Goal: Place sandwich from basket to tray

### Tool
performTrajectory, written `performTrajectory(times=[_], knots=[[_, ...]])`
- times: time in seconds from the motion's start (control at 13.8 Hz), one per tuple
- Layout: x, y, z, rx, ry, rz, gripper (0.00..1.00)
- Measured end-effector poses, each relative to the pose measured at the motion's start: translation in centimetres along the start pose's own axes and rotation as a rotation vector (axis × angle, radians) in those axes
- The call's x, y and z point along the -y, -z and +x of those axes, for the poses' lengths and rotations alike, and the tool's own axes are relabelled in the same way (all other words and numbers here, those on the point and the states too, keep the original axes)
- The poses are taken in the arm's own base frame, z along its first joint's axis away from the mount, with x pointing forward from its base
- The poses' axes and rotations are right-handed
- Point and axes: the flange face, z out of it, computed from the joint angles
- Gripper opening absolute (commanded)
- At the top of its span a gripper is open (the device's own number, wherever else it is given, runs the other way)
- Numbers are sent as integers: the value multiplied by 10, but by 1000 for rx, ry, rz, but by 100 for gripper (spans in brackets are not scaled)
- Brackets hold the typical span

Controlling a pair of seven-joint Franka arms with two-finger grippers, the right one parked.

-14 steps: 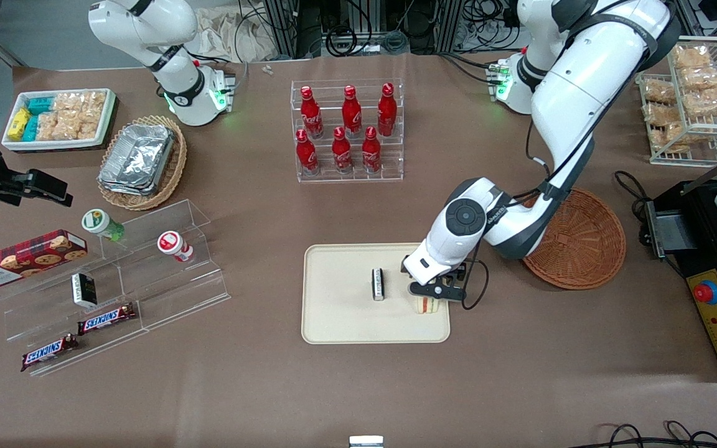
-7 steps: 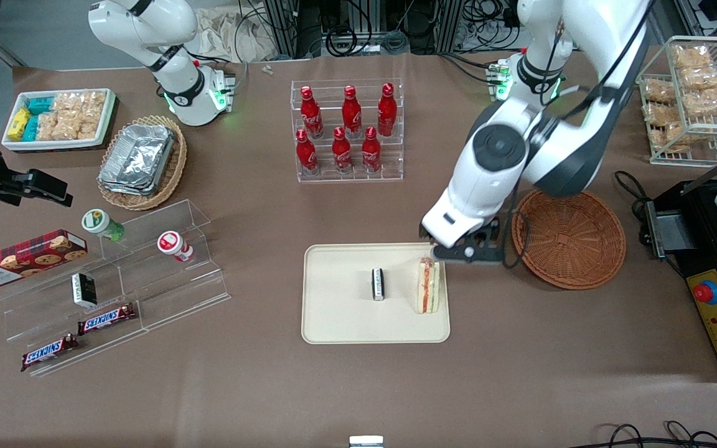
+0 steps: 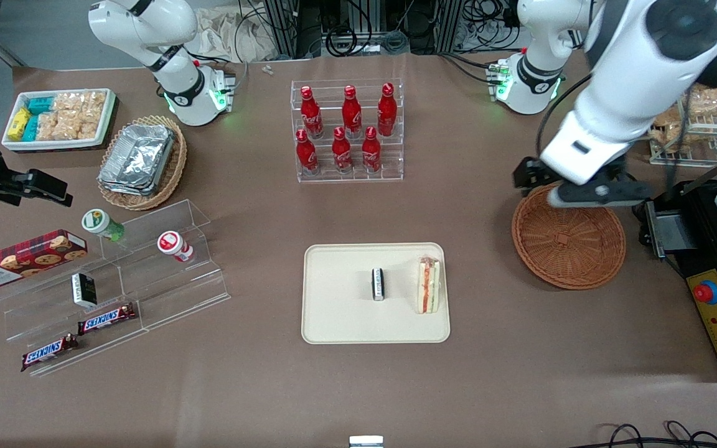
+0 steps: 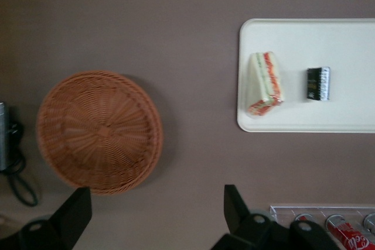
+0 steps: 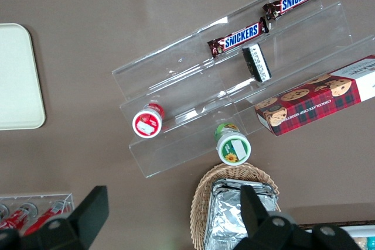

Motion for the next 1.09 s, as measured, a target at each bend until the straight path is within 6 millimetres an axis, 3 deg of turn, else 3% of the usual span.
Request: performTrajectory(times=[0.22, 0.51, 0.72, 1.09], knots=[[43, 22, -11, 14, 1, 8, 100], [96, 30, -18, 45, -59, -29, 100], [98, 32, -15, 37, -60, -44, 100], [92, 41, 14, 39, -66, -53, 100]])
